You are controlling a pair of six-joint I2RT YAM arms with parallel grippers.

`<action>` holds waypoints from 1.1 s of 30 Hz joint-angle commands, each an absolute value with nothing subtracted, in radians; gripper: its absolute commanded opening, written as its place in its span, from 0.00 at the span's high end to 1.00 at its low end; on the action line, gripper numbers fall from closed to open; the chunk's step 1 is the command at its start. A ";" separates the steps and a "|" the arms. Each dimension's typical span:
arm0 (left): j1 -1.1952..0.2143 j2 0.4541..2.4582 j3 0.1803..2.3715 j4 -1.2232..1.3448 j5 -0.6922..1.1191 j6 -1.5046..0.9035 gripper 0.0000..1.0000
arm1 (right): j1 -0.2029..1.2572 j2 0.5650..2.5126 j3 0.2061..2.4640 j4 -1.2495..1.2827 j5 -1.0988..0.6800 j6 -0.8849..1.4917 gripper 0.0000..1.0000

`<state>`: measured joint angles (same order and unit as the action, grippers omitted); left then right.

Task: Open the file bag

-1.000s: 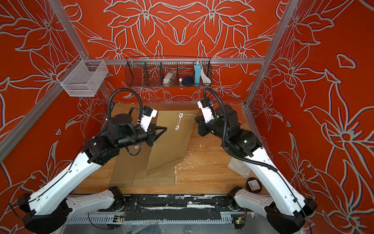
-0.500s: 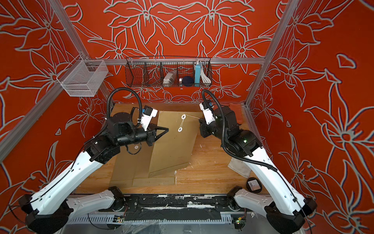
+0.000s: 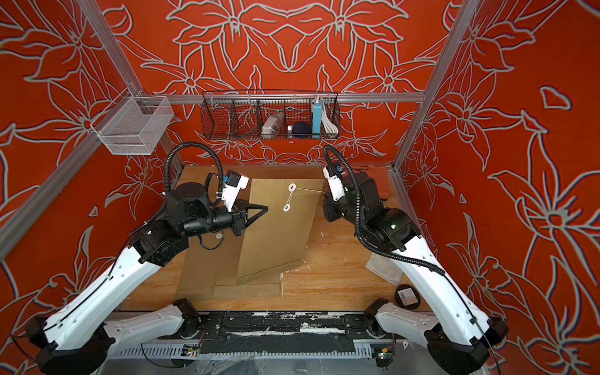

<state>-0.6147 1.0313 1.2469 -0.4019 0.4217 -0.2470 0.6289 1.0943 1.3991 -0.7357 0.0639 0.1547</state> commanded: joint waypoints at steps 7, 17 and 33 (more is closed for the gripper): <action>-0.601 1.007 1.250 -0.371 0.416 -0.223 1.00 | 0.634 1.080 1.370 -0.758 0.042 0.142 1.00; -0.630 1.044 1.305 -0.384 0.279 -0.190 1.00 | 0.634 1.078 1.354 -0.695 -0.168 0.143 1.00; -0.947 1.150 1.403 -0.316 -0.325 0.078 1.00 | 0.635 1.115 1.350 -0.553 -0.333 0.202 1.00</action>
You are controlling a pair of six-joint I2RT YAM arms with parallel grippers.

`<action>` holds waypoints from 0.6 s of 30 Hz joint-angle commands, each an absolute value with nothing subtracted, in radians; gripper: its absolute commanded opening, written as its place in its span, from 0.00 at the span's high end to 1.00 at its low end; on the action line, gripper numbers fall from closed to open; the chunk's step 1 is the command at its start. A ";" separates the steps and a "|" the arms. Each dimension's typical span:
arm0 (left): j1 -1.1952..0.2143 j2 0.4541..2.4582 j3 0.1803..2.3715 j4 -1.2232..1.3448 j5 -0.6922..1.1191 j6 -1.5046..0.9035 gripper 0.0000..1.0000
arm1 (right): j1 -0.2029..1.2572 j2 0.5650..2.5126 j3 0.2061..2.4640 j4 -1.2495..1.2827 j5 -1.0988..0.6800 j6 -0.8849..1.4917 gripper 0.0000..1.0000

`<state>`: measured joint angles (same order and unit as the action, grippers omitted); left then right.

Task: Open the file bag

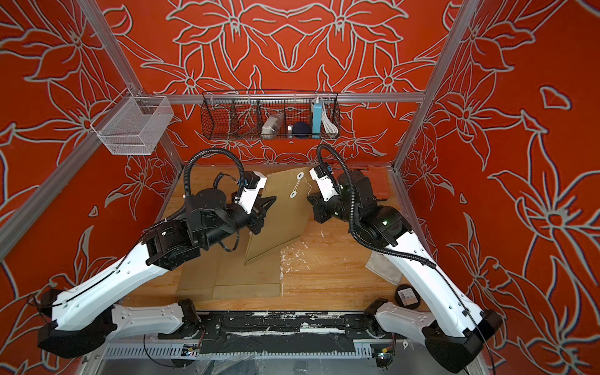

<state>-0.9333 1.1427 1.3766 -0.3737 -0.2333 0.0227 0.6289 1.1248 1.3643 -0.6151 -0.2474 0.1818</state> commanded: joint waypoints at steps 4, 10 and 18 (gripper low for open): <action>-0.955 1.160 1.401 -0.298 -0.343 0.084 1.00 | 0.635 1.113 1.325 -0.493 -0.421 0.229 1.00; -0.957 1.164 1.403 -0.291 -0.361 0.091 1.00 | 0.636 1.125 1.307 -0.411 -0.532 0.275 1.00; -0.957 1.163 1.399 -0.291 -0.376 0.089 1.00 | 0.638 1.140 1.294 -0.317 -0.661 0.331 1.00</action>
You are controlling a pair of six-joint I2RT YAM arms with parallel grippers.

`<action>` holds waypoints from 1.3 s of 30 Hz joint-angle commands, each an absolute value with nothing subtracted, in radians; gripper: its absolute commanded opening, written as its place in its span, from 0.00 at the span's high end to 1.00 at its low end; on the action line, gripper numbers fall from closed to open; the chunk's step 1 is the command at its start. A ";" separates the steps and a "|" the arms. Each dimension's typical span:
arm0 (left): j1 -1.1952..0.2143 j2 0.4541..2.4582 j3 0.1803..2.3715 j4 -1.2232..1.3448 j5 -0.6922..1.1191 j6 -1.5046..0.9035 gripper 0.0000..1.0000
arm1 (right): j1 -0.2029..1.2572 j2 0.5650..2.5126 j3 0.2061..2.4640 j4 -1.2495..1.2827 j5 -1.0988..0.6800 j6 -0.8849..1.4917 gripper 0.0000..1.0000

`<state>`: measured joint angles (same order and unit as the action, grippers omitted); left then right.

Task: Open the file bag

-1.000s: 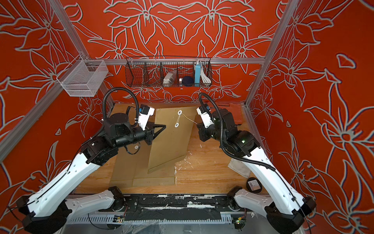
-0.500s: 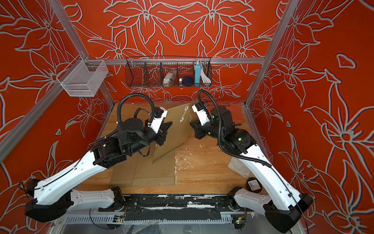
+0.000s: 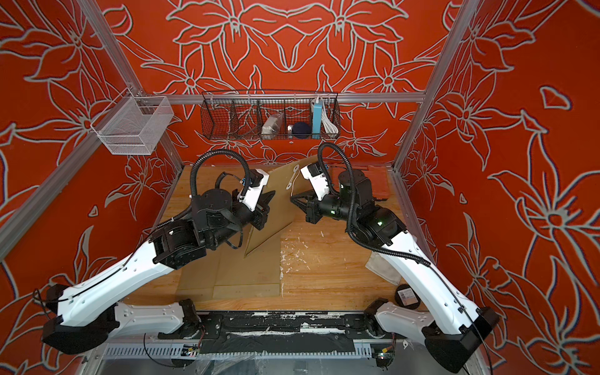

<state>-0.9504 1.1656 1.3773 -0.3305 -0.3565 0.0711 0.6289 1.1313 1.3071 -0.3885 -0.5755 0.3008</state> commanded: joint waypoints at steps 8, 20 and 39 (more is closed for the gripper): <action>-0.958 1.163 1.397 -0.290 -0.393 0.086 1.00 | 0.658 1.158 1.299 -0.296 -0.720 0.336 1.00; -0.957 1.163 1.392 -0.295 -0.405 0.087 1.00 | 0.692 1.170 1.301 -0.279 -0.757 0.330 1.00; -0.957 1.151 1.373 -0.398 -0.433 0.061 1.00 | 0.706 1.104 1.332 -0.424 -0.461 0.238 1.00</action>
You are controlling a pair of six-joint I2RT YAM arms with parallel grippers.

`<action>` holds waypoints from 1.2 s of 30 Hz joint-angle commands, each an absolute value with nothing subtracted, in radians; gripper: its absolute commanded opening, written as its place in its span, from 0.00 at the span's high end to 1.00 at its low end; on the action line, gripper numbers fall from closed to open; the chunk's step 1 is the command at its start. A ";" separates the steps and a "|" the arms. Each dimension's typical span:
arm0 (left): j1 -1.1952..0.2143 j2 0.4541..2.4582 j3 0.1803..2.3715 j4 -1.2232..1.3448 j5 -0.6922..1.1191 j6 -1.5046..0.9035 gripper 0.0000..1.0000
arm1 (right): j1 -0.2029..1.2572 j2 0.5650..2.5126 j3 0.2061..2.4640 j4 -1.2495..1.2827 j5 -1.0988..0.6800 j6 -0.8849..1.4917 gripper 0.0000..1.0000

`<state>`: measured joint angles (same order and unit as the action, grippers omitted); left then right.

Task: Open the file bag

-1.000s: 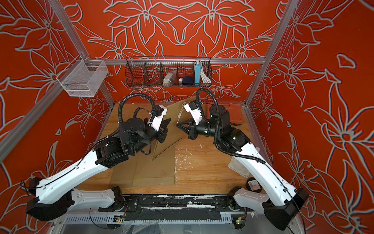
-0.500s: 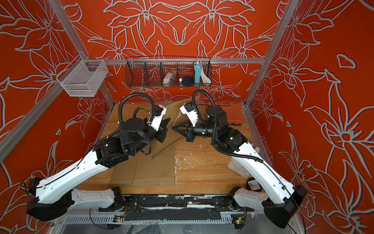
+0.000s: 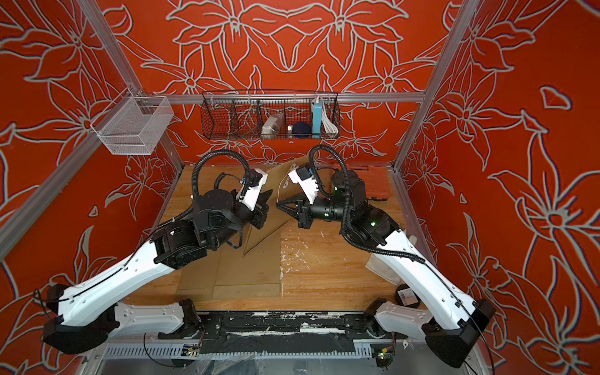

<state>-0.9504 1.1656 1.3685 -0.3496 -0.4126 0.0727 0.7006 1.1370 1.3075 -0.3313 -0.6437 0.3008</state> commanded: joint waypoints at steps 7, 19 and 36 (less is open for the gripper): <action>-0.957 1.112 1.299 -0.388 -0.314 -0.074 1.00 | 0.706 1.091 1.430 -0.586 -0.273 0.116 1.00; -0.957 1.102 1.253 -0.396 -0.217 -0.098 1.00 | 0.705 1.091 1.517 -0.586 -0.214 0.085 1.00; -0.957 1.095 1.237 -0.395 -0.155 -0.093 1.00 | 0.706 1.106 1.535 -0.566 -0.077 0.099 1.00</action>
<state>-0.9508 1.1175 1.2415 -0.4122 -0.1761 -0.0883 0.7006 1.1080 1.5188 -0.5613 -0.1471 0.1139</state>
